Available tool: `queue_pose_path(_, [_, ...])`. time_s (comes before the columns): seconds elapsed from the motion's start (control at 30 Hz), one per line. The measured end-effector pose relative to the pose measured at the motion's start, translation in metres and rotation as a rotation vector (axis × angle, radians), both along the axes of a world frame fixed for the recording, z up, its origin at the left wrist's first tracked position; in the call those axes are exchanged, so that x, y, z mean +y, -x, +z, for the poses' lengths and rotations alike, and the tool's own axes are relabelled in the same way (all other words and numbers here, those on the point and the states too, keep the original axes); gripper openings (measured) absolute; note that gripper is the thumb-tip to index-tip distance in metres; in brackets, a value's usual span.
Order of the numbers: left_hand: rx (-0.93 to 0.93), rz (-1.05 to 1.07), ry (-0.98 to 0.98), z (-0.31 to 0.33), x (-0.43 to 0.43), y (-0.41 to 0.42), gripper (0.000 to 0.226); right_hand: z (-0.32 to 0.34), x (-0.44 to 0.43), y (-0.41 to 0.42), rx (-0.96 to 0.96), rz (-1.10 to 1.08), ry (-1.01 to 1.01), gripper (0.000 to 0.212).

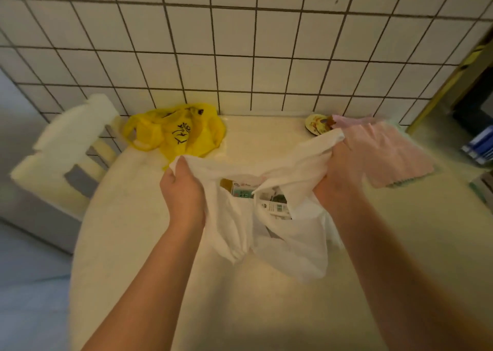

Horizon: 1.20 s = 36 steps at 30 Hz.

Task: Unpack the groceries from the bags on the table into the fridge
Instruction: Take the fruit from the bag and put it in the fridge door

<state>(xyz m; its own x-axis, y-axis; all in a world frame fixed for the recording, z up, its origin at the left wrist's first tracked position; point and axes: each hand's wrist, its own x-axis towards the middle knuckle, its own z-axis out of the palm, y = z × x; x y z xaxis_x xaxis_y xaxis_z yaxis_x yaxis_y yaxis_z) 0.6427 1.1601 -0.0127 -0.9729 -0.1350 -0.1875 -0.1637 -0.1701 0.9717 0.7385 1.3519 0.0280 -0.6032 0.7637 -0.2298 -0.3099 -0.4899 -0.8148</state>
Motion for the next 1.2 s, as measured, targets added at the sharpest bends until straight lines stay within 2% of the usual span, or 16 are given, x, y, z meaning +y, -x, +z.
queue_pose_path(0.13, [0.040,0.052,0.022,0.004,-0.071,0.023,0.027,-0.001,-0.070,0.035,-0.032,0.043,-0.058,0.026])
queue_pose_path(0.23, [0.042,0.085,0.045,0.002,-0.122,0.042,0.023,-0.004,-0.114,0.066,-0.051,0.084,-0.055,0.017])
queue_pose_path(0.33, [0.059,0.117,0.029,-0.001,-0.167,0.061,0.028,-0.009,-0.152,0.091,-0.046,0.110,-0.078,0.012])
queue_pose_path(0.43, [0.103,0.124,0.030,0.002,-0.201,0.077,0.021,-0.014,-0.181,0.111,-0.046,0.140,-0.121,0.010])
queue_pose_path(0.53, [0.101,0.122,0.055,0.003,-0.227,0.090,0.025,-0.014,-0.206,0.124,-0.031,0.162,-0.137,0.019])
queue_pose_path(0.63, [0.064,0.030,0.133,-0.007,-0.248,0.104,0.025,-0.022,-0.216,0.130,-0.052,0.137,-0.227,0.034])
queue_pose_path(0.67, [0.041,-0.014,0.177,-0.011,-0.254,0.108,0.025,-0.027,-0.216,0.130,-0.100,0.128,-0.307,0.035])
queue_pose_path(0.77, [0.054,-0.174,0.427,-0.029,-0.270,0.119,0.026,-0.047,-0.213,0.127,-0.290,0.122,-0.497,0.020])
queue_pose_path(0.83, [0.074,-0.246,0.613,-0.038,-0.277,0.122,0.048,-0.058,-0.208,0.125,-0.370,0.125,-0.479,0.015])
queue_pose_path(0.9, [0.131,-0.341,0.783,-0.042,-0.282,0.122,0.084,-0.065,-0.203,0.120,-0.427,0.174,-0.464,0.007])
queue_pose_path(0.93, [0.181,-0.420,0.875,-0.045,-0.284,0.123,0.099,-0.068,-0.199,0.118,-0.433,0.204,-0.462,0.014])
queue_pose_path(1.0, [0.237,-0.621,1.051,-0.045,-0.287,0.127,0.112,-0.072,-0.192,0.116,-0.439,0.247,-0.490,0.036])
queue_pose_path(1.1, [0.226,-0.855,1.304,-0.049,-0.286,0.137,0.104,-0.072,-0.186,0.121,-0.607,0.223,-0.679,0.046])
queue_pose_path(1.2, [0.196,-0.940,1.393,-0.058,-0.284,0.150,0.081,-0.071,-0.182,0.129,-0.638,0.168,-0.812,0.028])
